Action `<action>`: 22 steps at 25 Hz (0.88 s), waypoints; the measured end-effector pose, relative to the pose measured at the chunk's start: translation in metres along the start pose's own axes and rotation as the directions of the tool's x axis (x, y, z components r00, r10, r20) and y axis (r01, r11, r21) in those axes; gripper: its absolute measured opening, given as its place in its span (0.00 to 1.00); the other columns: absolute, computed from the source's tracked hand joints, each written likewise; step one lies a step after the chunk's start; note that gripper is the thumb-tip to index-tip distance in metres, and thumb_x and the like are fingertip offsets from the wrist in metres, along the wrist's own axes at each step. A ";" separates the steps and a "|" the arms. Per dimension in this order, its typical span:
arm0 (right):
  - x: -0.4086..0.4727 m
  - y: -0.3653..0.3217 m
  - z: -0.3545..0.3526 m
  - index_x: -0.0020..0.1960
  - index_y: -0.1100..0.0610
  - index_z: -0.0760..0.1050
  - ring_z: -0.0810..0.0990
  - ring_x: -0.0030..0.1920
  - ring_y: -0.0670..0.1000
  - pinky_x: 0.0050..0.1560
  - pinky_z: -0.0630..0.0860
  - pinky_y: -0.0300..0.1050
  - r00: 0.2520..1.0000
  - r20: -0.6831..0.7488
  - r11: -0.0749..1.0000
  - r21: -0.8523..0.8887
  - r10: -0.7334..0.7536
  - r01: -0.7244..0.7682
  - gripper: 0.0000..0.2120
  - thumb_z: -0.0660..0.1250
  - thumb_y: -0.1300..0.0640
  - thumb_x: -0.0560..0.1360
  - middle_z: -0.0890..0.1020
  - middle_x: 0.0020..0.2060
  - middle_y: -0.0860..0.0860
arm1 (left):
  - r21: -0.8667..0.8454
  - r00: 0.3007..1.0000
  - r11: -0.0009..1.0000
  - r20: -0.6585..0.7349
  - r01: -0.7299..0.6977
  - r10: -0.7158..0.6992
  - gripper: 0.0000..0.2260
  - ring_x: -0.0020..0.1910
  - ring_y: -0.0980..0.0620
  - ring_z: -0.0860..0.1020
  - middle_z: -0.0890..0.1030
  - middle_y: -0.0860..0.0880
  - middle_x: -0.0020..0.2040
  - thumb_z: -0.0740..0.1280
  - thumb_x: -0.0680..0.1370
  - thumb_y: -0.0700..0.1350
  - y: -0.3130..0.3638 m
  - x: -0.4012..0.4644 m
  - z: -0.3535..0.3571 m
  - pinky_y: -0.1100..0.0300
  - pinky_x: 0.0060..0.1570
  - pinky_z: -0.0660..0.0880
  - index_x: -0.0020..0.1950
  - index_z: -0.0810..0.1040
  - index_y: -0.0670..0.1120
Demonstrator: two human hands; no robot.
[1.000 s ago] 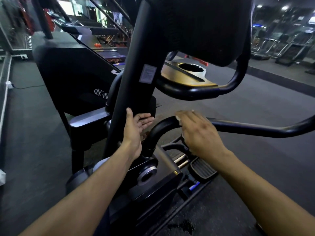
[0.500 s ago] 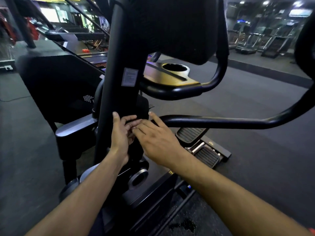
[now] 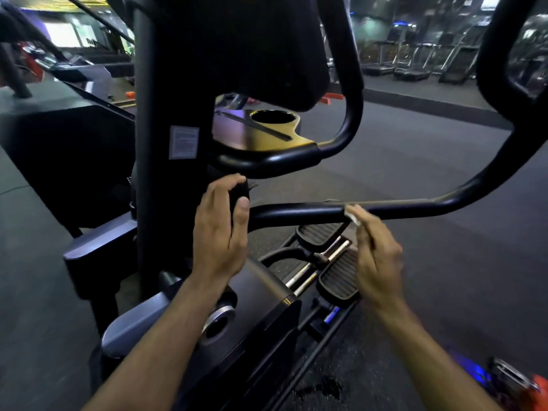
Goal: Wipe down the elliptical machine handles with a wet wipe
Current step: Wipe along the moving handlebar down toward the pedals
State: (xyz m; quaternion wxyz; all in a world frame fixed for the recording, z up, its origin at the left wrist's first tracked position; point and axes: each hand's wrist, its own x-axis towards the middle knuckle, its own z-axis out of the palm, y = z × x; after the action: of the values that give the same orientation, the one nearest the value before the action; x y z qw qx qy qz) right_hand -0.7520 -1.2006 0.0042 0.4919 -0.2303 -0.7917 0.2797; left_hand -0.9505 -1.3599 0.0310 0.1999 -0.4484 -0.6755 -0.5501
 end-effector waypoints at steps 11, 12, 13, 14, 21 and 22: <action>-0.023 -0.049 0.176 0.54 0.65 0.81 0.82 0.52 0.54 0.56 0.76 0.48 0.501 0.801 0.381 0.373 0.328 -0.846 0.12 0.60 0.62 0.79 0.85 0.52 0.58 | -0.284 0.777 0.752 -0.036 0.595 -0.628 0.20 0.57 0.52 0.83 0.84 0.48 0.57 0.51 0.83 0.62 -0.043 -0.031 -0.030 0.59 0.53 0.78 0.60 0.77 0.54; -0.025 -0.055 0.184 0.52 0.68 0.80 0.81 0.50 0.56 0.54 0.75 0.51 0.463 0.828 0.396 0.328 0.318 -0.858 0.14 0.60 0.60 0.77 0.84 0.51 0.62 | -0.313 0.748 0.726 -0.068 0.612 -0.660 0.21 0.58 0.49 0.83 0.84 0.47 0.57 0.51 0.82 0.63 -0.047 -0.030 -0.030 0.61 0.49 0.78 0.61 0.77 0.53; -0.027 -0.058 0.185 0.51 0.70 0.78 0.80 0.49 0.59 0.52 0.75 0.50 0.429 0.851 0.390 0.300 0.302 -0.870 0.15 0.59 0.59 0.76 0.83 0.50 0.64 | -0.329 0.727 0.709 -0.091 0.623 -0.681 0.22 0.58 0.48 0.83 0.84 0.46 0.57 0.51 0.82 0.64 -0.049 -0.030 -0.031 0.63 0.47 0.77 0.61 0.76 0.52; -0.027 -0.056 0.185 0.47 0.69 0.76 0.79 0.46 0.61 0.49 0.75 0.47 0.410 0.874 0.352 0.309 0.261 -0.883 0.14 0.58 0.59 0.77 0.81 0.45 0.64 | -0.318 0.722 0.711 -0.104 0.628 -0.684 0.23 0.57 0.47 0.83 0.84 0.45 0.57 0.51 0.81 0.64 -0.048 -0.029 -0.031 0.62 0.46 0.77 0.62 0.76 0.52; 0.025 -0.039 0.161 0.54 0.65 0.83 0.81 0.58 0.45 0.60 0.70 0.36 0.517 0.854 -0.242 0.490 -0.062 -0.838 0.27 0.53 0.46 0.83 0.85 0.51 0.49 | -0.191 0.770 0.776 -0.123 0.600 -0.626 0.21 0.50 0.53 0.83 0.85 0.50 0.50 0.49 0.84 0.63 -0.045 -0.031 -0.020 0.62 0.48 0.75 0.64 0.76 0.55; 0.024 -0.039 0.166 0.53 0.66 0.83 0.75 0.61 0.32 0.58 0.63 0.31 0.492 0.865 -0.257 0.457 -0.093 -0.852 0.24 0.55 0.49 0.82 0.85 0.51 0.42 | -0.186 0.766 0.777 -0.140 0.602 -0.627 0.21 0.48 0.56 0.82 0.85 0.51 0.49 0.49 0.84 0.61 -0.043 -0.030 -0.019 0.65 0.46 0.74 0.64 0.75 0.54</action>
State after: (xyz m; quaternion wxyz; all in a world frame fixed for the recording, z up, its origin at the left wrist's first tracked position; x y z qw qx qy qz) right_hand -0.9164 -1.2499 -0.0140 0.0384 0.0258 -0.2859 0.9571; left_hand -0.9752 -1.3890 -0.0098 0.0438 -0.1582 -0.7248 -0.6691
